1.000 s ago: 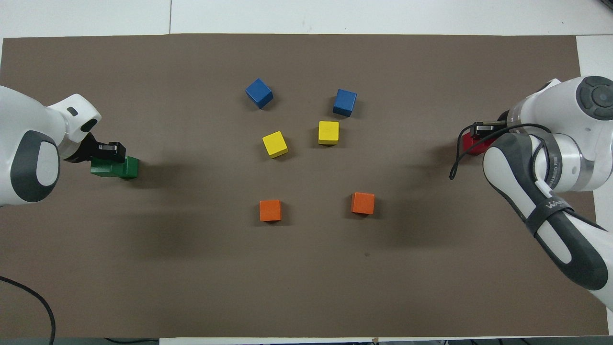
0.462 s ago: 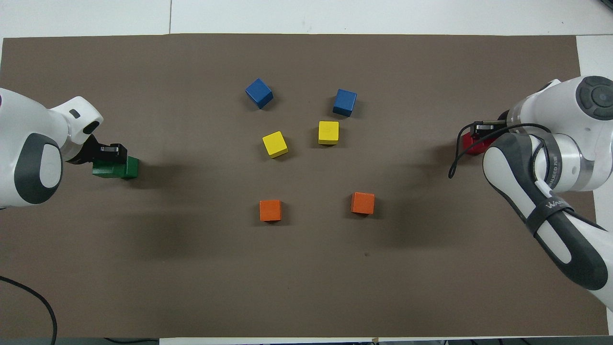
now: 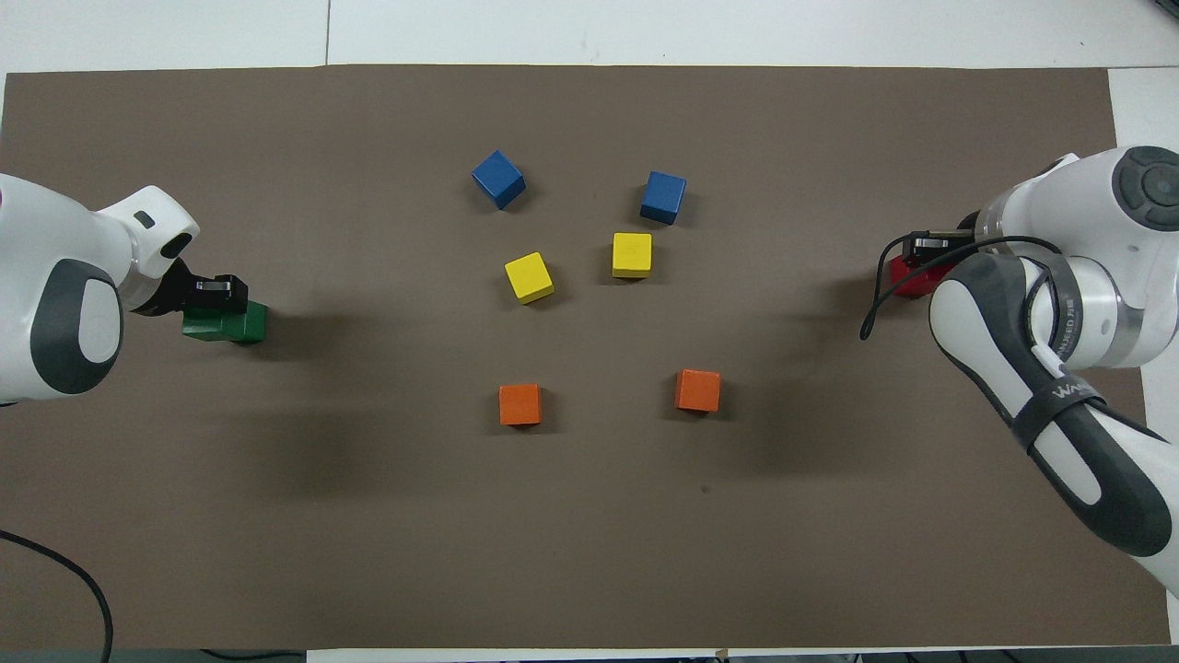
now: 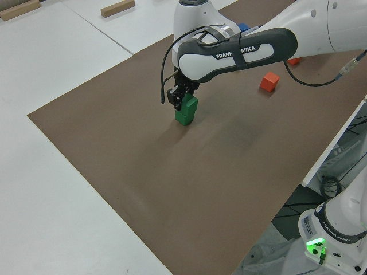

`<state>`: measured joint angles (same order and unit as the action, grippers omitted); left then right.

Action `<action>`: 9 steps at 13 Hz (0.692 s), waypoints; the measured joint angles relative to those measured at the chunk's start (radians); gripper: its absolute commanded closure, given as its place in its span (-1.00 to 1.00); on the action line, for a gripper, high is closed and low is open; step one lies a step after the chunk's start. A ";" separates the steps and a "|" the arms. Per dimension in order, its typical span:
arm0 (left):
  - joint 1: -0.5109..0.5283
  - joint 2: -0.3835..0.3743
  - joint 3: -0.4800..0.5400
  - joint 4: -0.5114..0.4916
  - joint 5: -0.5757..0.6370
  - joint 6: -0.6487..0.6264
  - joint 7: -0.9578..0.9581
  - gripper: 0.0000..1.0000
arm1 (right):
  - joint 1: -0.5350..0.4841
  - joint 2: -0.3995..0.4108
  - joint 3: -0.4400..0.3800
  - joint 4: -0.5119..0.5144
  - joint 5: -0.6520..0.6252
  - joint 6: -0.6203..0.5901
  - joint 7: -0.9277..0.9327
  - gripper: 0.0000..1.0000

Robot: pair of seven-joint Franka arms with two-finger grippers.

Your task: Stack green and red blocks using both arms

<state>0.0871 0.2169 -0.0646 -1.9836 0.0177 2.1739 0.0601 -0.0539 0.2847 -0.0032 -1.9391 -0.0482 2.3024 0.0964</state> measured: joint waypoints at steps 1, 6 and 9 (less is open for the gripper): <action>0.000 0.000 0.000 0.000 0.000 0.001 0.000 0.92 | 0.000 0.000 0.000 0.000 0.001 0.000 0.000 -1.00; 0.000 0.000 0.000 -0.002 0.000 0.012 0.000 -1.00 | 0.001 -0.001 0.002 0.008 0.002 -0.003 0.000 -1.00; 0.000 0.000 -0.001 -0.003 0.000 0.012 0.001 -1.00 | 0.005 -0.027 0.005 0.095 0.002 -0.141 0.000 -1.00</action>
<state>0.0871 0.2169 -0.0658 -1.9865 0.0174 2.1857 0.0608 -0.0490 0.2582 0.0018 -1.8438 -0.0465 2.1618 0.0966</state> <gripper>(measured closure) 0.137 0.000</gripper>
